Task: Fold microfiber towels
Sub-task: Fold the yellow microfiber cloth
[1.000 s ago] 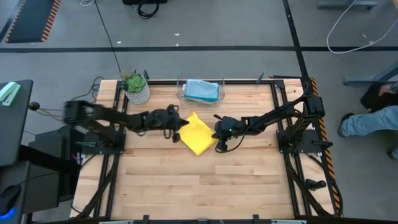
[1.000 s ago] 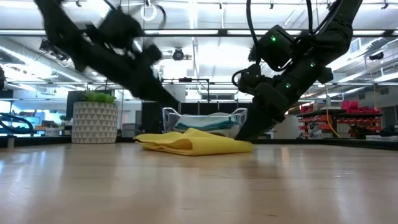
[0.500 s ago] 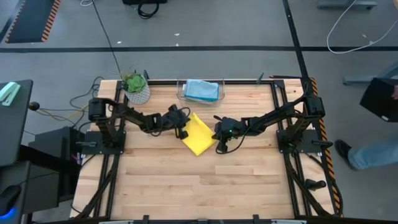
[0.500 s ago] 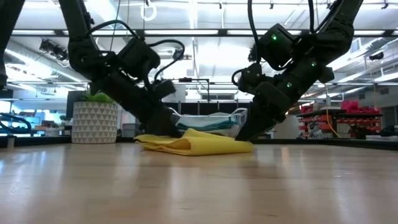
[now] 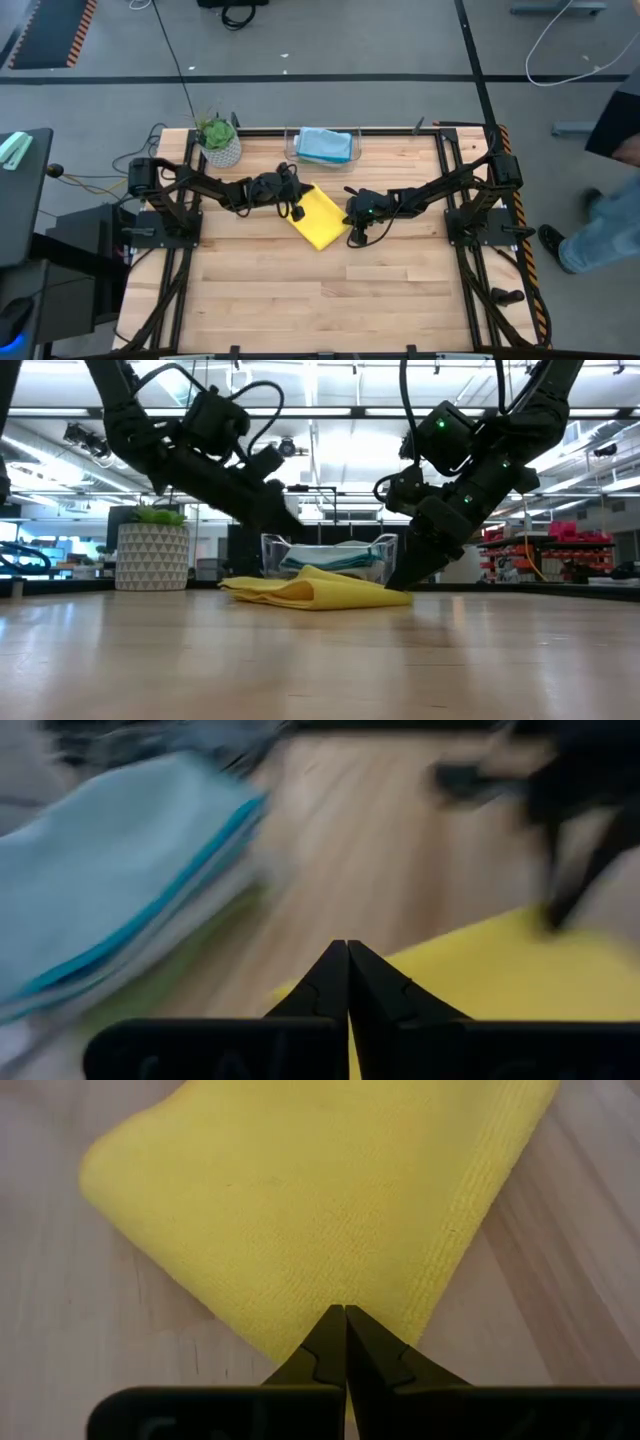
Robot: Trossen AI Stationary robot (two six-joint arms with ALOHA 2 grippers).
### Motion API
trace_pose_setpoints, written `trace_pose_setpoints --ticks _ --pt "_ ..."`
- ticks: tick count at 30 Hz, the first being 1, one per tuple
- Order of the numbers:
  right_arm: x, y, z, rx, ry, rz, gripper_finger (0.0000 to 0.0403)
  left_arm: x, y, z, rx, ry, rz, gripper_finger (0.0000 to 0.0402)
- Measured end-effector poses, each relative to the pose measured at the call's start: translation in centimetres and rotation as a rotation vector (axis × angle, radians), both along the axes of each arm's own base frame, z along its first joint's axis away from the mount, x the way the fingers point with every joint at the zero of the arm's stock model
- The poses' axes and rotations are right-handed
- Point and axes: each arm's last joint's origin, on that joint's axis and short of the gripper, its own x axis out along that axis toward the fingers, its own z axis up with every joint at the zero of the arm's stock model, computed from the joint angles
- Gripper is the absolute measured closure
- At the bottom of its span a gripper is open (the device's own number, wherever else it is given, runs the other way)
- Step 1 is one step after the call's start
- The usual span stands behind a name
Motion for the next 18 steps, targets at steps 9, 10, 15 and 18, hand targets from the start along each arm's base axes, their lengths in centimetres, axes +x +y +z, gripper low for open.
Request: trace_pose_setpoints --ticks 9,10,15,18 --pt "0.0 0.0 0.0 -0.004 -0.005 0.005 0.0395 2.6 0.6 -2.5 0.030 0.037 0.002 0.0396" --pt "0.0 0.1 0.0 -0.002 -0.005 0.005 0.0395 2.8 0.8 -3.1 0.040 0.062 0.013 0.0394" --pt "0.1 0.9 0.0 0.008 -0.003 0.021 0.0395 3.8 1.8 -4.5 0.080 0.099 0.070 0.0383" --pt "0.1 1.5 0.0 0.018 -0.004 0.020 0.0395 3.9 2.1 -5.0 0.091 0.124 0.073 0.0390"
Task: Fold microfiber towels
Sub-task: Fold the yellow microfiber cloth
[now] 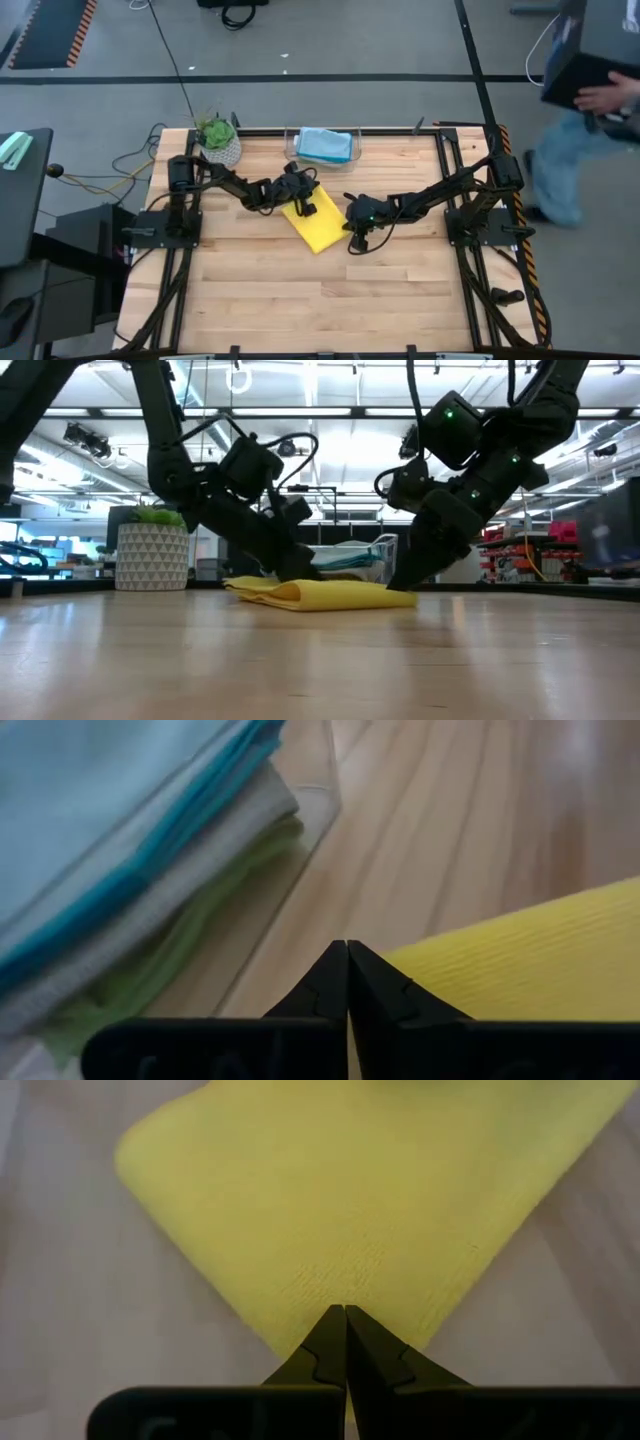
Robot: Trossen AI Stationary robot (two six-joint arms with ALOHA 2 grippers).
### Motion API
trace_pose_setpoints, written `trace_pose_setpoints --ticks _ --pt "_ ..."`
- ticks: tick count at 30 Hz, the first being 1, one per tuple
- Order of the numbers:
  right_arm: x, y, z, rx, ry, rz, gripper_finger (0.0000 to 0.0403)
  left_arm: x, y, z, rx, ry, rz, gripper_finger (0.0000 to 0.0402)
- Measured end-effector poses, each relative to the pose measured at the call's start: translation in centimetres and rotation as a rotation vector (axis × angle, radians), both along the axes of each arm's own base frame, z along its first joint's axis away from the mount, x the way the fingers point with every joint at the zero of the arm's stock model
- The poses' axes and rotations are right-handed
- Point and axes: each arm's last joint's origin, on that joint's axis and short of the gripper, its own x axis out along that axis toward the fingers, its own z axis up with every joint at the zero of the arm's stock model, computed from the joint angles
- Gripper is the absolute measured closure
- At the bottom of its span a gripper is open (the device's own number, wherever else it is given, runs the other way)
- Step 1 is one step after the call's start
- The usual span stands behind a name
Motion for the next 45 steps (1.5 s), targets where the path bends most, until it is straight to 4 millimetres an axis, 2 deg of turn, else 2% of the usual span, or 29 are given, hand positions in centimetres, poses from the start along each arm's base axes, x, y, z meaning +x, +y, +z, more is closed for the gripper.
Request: trace_pose_setpoints --ticks 4,8,12,15,19,24,30,34,36,39,42,45 --pt "0.0 0.9 0.0 0.001 -0.002 -0.015 0.0395 -0.3 0.0 1.0 0.108 0.035 0.005 0.0396" --pt "0.0 1.7 0.0 0.019 -0.011 -0.046 0.0395 -0.7 -0.9 4.7 0.153 0.036 -0.032 0.0381" --pt "0.1 2.6 0.2 0.041 -0.037 -0.083 0.0395 -2.1 -4.1 8.1 0.050 0.071 -0.238 0.0380" --pt "0.0 3.3 0.3 0.033 -0.052 -0.114 0.0395 -3.0 -7.0 9.4 -0.117 0.070 -0.441 0.0386" --pt "0.1 4.1 0.5 0.023 -0.090 -0.139 0.0395 -3.5 -11.2 8.8 -0.201 0.127 -0.531 0.0364" --pt "0.2 4.6 0.7 0.001 -0.122 -0.133 0.0395 -3.0 -15.4 6.7 -0.114 0.190 -0.500 0.0282" --pt "0.2 4.8 0.8 -0.027 -0.131 -0.101 0.0395 -1.7 -17.2 4.4 -0.078 0.229 -0.423 0.0179" --pt "0.3 4.8 0.9 -0.039 -0.137 -0.089 0.0394 -0.5 -17.8 3.1 -0.087 0.260 -0.409 0.0155" --pt "0.3 4.9 0.9 -0.046 -0.136 -0.080 0.0393 0.0 -18.0 2.6 -0.078 0.284 -0.392 0.0159" --pt "0.2 5.0 1.0 -0.061 -0.134 -0.059 0.0392 0.7 -18.1 2.4 -0.088 0.313 -0.349 0.0188" --pt "0.1 5.2 1.1 -0.090 -0.124 -0.009 0.0390 0.9 -18.2 2.4 -0.099 0.359 -0.322 0.0245" --pt "0.0 5.5 1.3 -0.121 -0.122 0.089 0.0376 1.0 -18.6 2.7 -0.088 0.383 -0.321 0.0320"
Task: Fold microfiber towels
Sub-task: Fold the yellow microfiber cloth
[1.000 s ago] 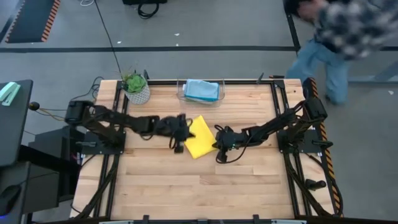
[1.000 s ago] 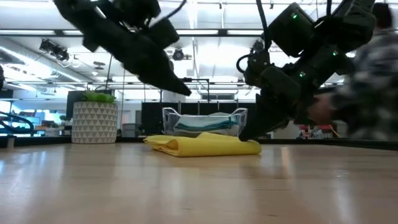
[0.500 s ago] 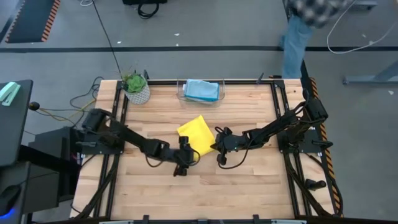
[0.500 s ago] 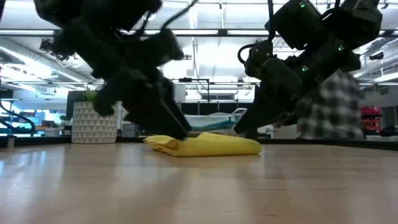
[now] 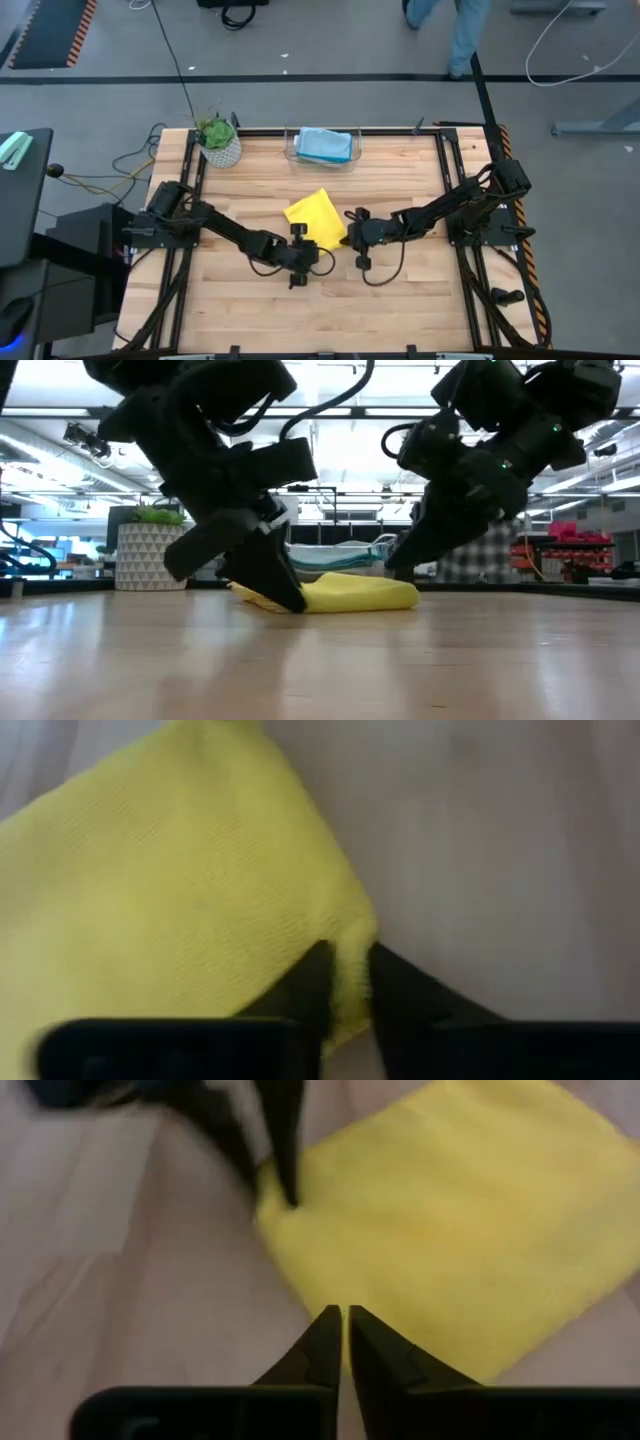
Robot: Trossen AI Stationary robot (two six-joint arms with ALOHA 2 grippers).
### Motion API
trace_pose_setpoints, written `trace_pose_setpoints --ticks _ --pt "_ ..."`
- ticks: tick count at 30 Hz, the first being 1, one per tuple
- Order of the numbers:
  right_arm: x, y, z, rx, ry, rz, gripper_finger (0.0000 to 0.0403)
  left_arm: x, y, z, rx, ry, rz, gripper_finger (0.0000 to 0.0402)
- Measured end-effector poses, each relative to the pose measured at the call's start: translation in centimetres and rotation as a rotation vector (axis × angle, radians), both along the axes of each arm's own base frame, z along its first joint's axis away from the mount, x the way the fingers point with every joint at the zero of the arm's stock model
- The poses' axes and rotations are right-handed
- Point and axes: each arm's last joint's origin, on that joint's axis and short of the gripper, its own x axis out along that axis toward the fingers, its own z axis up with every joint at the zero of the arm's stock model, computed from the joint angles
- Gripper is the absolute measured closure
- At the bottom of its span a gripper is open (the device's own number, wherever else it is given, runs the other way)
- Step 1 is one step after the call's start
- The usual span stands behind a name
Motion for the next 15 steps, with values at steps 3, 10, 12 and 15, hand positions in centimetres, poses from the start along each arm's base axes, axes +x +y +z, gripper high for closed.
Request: trace_pose_setpoints --ticks 3,10,12,15 --pt "0.0 0.6 0.2 -0.070 0.031 0.115 0.0341 0.3 -0.1 0.5 0.013 -0.005 0.007 0.0384" --pt "0.7 2.9 1.9 -0.379 0.113 0.289 0.0210 0.9 -0.5 3.1 -0.047 -0.105 0.049 0.0384" --pt "0.9 3.2 2.2 -0.469 0.123 0.292 0.0179 0.8 -0.5 3.8 -0.065 -0.129 0.060 0.0390" --pt "1.0 3.3 2.2 -0.495 0.126 0.303 0.0155 0.9 -0.6 4.5 -0.094 -0.164 0.079 0.0386"
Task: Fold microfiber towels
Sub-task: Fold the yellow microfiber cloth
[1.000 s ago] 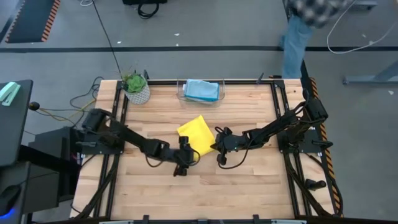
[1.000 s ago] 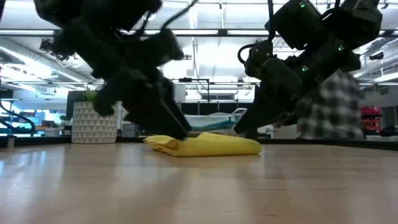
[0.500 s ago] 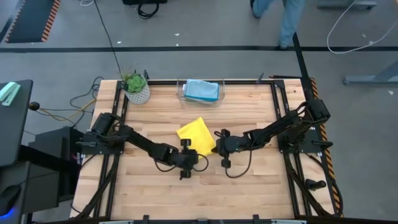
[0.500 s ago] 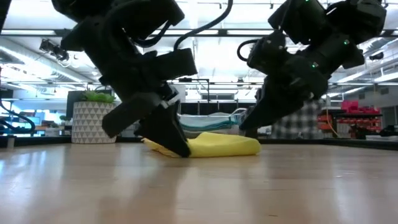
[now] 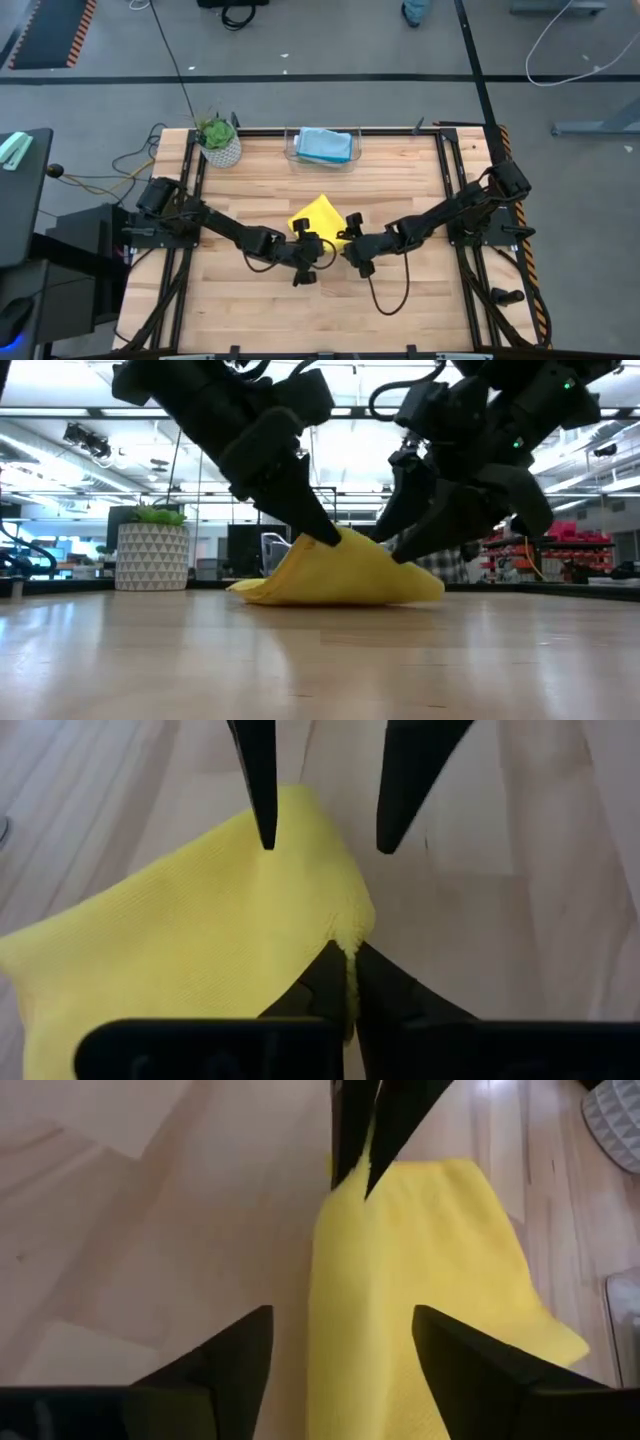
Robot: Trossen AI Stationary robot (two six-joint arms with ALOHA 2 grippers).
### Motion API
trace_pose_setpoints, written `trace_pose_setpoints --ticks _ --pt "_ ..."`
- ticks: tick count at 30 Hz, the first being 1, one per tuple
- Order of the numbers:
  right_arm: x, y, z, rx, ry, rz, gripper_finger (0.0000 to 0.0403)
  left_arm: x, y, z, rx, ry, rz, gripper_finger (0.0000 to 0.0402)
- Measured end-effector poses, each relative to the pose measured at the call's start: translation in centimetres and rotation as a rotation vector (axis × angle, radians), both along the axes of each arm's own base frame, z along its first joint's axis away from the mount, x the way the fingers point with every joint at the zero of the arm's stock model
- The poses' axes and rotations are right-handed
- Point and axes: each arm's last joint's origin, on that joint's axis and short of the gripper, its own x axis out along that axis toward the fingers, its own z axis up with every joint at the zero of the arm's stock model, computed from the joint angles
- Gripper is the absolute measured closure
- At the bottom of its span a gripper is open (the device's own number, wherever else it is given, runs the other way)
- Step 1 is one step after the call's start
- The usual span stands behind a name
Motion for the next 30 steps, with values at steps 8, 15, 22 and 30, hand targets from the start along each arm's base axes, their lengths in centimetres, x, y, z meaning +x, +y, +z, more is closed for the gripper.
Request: trace_pose_setpoints --ticks 8,15,22,30 --pt "0.2 0.1 -0.4 0.038 -0.007 -0.036 0.0215 0.3 -0.1 0.4 -0.029 -0.055 0.022 0.0391" --pt "0.4 -0.4 -0.4 0.058 -0.019 -0.078 0.0327 0.4 -0.1 0.5 -0.053 -0.080 0.048 0.0379" --pt "0.4 -0.5 -0.1 -0.018 -0.002 -0.052 0.0393 -2.0 -1.3 3.8 -0.066 -0.075 0.021 0.0337" --pt "1.3 0.2 2.0 -0.032 0.117 0.037 0.0387 -7.6 -1.5 3.6 -0.078 -0.104 0.215 0.0239"
